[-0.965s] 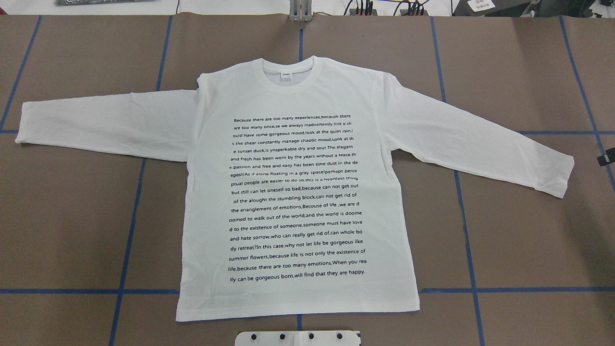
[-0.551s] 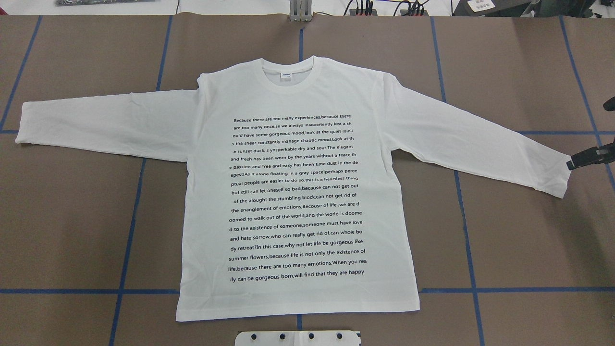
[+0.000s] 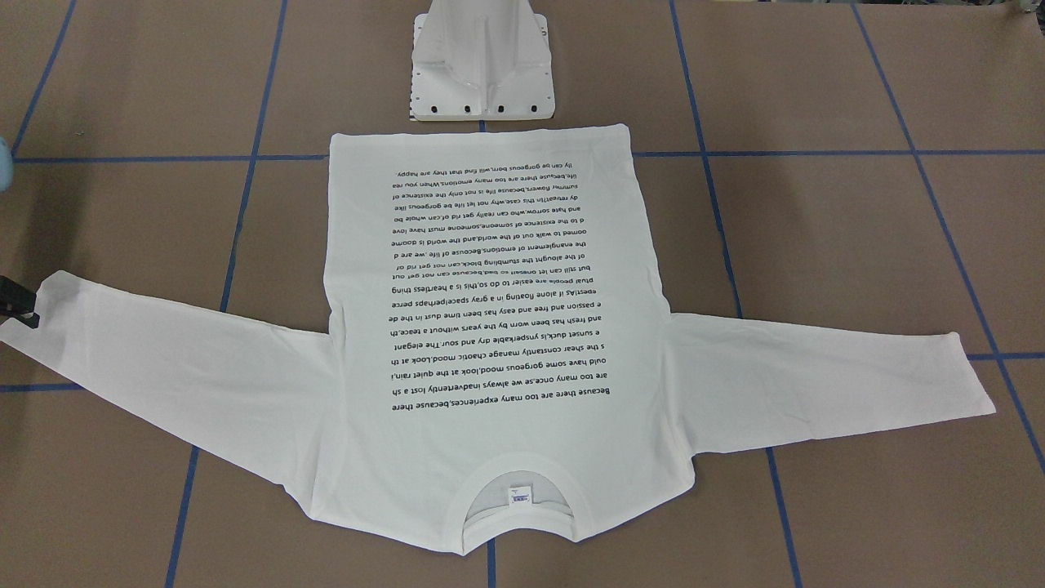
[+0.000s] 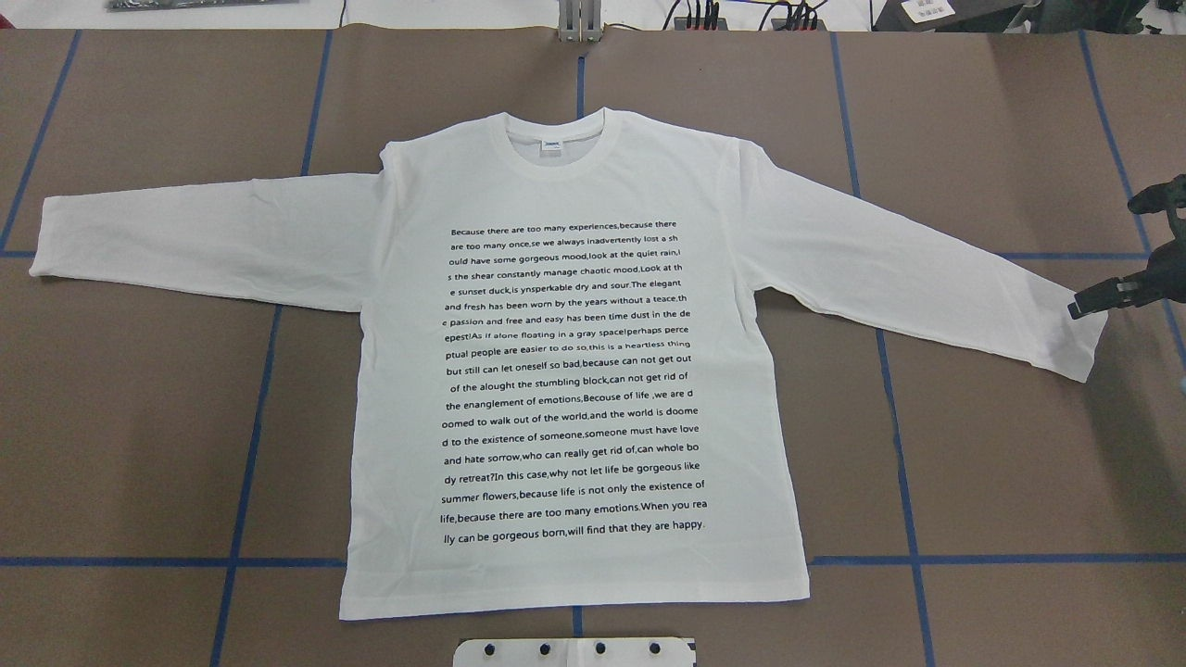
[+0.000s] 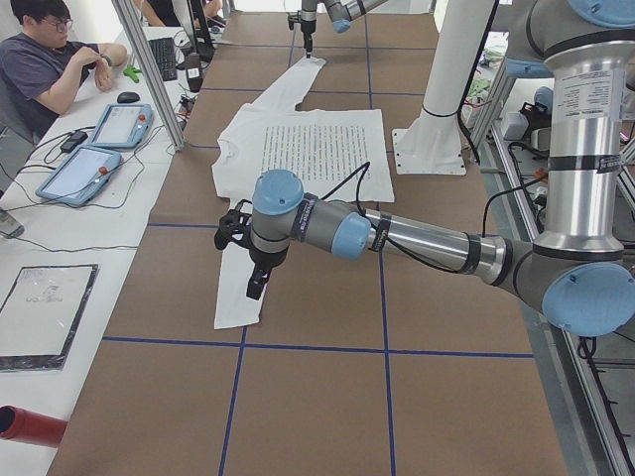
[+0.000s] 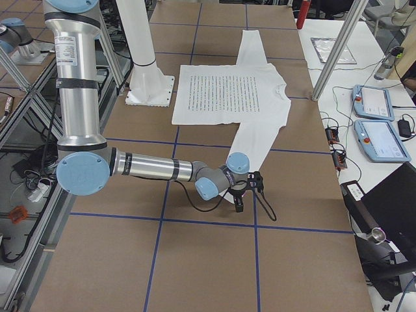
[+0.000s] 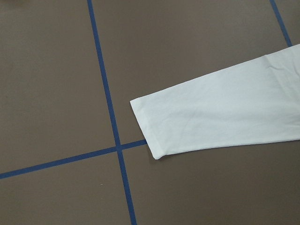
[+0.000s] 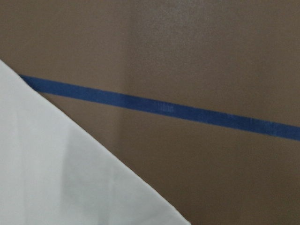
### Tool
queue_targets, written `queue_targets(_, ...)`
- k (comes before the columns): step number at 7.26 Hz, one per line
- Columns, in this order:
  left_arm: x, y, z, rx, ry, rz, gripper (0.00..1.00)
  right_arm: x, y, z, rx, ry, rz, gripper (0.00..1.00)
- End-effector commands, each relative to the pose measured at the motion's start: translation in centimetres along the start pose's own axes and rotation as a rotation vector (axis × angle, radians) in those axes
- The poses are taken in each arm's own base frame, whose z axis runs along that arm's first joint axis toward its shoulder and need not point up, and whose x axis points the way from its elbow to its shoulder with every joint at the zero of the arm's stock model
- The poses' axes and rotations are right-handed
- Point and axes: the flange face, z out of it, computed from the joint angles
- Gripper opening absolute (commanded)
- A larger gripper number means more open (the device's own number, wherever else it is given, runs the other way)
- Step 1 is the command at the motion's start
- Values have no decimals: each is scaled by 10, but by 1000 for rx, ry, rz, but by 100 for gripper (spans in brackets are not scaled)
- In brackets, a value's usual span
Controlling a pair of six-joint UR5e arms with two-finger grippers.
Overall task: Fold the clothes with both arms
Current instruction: 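Move the right gripper toward the sleeve cuff nearest it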
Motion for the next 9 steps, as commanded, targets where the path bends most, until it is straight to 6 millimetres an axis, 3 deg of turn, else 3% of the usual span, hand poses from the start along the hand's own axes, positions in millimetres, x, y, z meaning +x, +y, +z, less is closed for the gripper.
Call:
queue_targets(1, 2, -1, -2, 4, 2, 4, 100, -1, 2, 2, -11, -4, 3, 100)
queue_targets(3, 2, -1, -2, 4, 2, 4, 100, -4, 3, 5, -18, -6, -1, 98)
queue_targets(4, 2, -1, -2, 4, 2, 4, 100, -5, 4, 7, -24, -5, -4, 93)
queue_targets(6, 2, 0, -1, 2, 8, 3, 100, -3, 6, 9, -30, -5, 0, 42)
queue_targets(8, 2, 0, -1, 1, 8, 2, 100, -9, 3, 5, -22, -12, -7, 4)
queue_targets(9, 2, 0, -1, 1, 9, 2, 100, -23, -5, -4, -18, -48, -22, 0)
